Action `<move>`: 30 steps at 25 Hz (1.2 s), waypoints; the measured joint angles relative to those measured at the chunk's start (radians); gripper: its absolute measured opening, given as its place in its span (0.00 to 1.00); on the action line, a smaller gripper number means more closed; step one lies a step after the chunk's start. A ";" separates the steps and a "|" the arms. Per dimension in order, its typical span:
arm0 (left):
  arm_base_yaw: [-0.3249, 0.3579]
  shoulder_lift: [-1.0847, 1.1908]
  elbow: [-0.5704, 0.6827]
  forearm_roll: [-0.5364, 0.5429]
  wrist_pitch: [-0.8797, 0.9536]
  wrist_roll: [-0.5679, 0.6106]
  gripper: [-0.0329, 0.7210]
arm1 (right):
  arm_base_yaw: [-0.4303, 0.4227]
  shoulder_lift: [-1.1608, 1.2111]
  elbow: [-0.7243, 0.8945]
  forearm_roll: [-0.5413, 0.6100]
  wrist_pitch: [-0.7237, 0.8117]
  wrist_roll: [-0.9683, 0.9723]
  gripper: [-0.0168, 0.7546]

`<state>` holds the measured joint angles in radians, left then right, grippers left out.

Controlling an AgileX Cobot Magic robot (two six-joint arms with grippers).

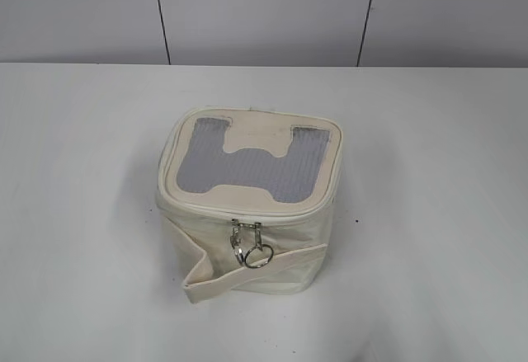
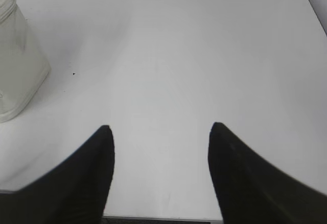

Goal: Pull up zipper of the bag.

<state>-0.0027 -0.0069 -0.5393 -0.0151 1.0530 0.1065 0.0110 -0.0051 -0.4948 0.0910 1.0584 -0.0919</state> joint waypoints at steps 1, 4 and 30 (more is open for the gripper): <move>0.000 0.000 0.000 0.000 0.000 0.000 0.44 | 0.000 0.000 0.000 0.001 0.000 -0.001 0.62; 0.000 0.000 0.000 0.000 0.000 0.000 0.44 | 0.000 0.000 0.000 0.003 0.000 -0.001 0.62; 0.000 0.000 0.000 0.000 0.000 0.000 0.37 | 0.000 0.000 0.000 0.004 0.000 -0.003 0.62</move>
<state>-0.0027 -0.0069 -0.5393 -0.0151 1.0530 0.1065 0.0110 -0.0051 -0.4948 0.0954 1.0582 -0.0950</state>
